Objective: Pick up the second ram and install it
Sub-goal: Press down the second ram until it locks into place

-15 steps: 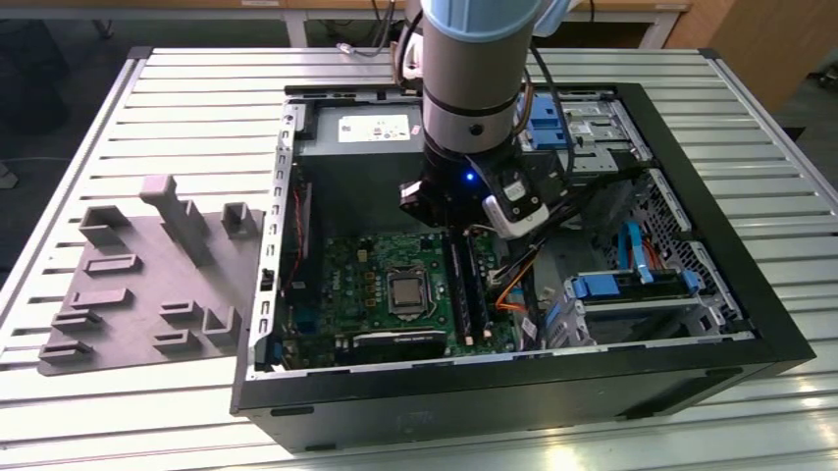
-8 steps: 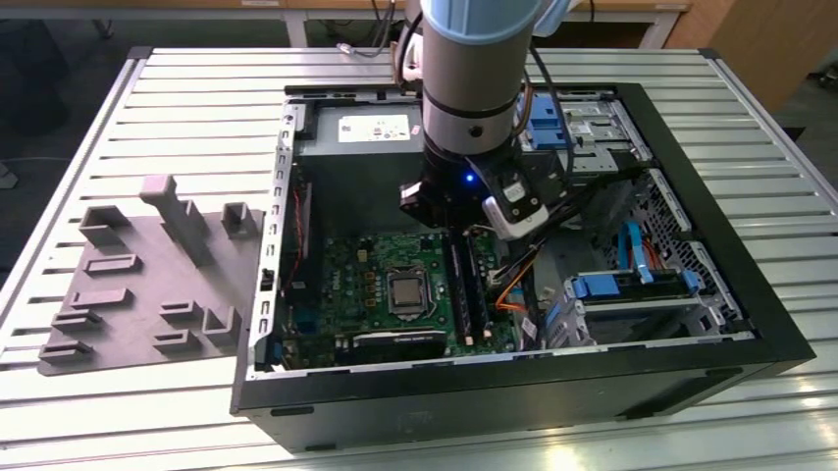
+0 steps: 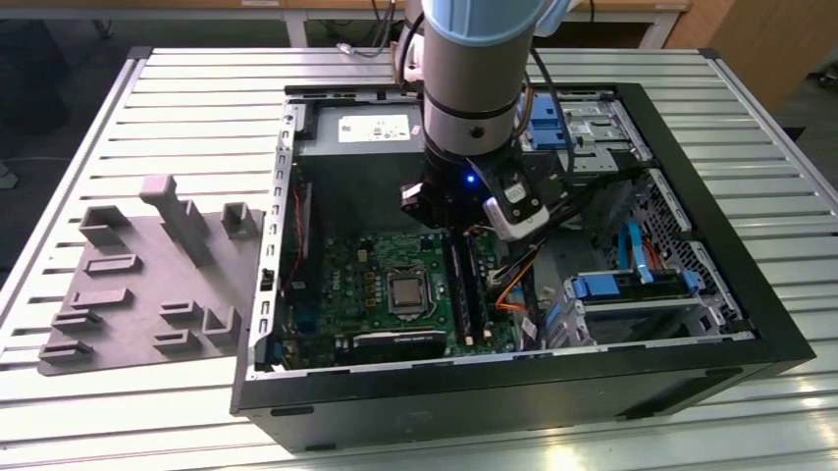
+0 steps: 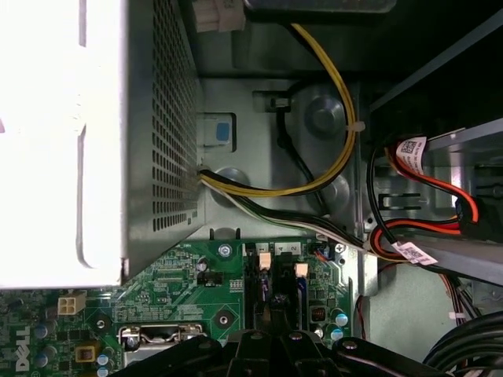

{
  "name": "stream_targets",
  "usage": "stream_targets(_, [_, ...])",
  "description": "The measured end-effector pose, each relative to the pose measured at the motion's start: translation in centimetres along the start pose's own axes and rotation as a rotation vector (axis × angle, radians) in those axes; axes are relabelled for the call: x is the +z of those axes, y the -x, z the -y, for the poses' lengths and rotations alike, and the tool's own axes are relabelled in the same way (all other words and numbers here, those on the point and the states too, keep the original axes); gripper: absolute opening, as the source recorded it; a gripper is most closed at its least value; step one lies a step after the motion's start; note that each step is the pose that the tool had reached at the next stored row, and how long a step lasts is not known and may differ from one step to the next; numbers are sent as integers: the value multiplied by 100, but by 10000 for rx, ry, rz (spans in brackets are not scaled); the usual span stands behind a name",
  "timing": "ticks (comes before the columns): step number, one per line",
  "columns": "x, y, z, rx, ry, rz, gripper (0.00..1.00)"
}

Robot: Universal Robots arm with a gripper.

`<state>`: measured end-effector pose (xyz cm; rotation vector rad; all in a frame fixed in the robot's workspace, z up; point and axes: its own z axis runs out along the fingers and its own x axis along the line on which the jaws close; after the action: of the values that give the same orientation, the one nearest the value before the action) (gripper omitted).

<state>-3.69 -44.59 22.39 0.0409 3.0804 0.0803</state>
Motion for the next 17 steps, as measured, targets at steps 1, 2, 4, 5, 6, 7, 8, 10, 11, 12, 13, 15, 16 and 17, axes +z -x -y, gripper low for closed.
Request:
stream_targets(1, [0,0,0,1,0,0,11])
stream_targets(2, [0,0,0,1,0,-1,11])
stream_targets(4, [4,1,0,-1,3,0,11])
stream_targets(5, [10,1,0,0,6,2,11])
stream_targets(6, [13,1,0,0,4,1,11])
stream_targets(7, [13,1,1,0,0,0,11])
stream_targets(8, [13,1,1,0,-1,-1,11])
stream_targets(10, [13,1,1,0,0,-1,11])
stream_targets(11, [15,1,1,0,1,0,11])
stream_targets(12, [17,1,1,-1,2,0,11])
stream_targets(13, [22,1,1,0,5,1,11])
stream_targets(15, [29,0,2,-1,1,0,11])
stream_targets(16, [29,0,2,-1,-1,-1,11])
stream_targets(17, [28,0,2,-1,-2,-1,11])
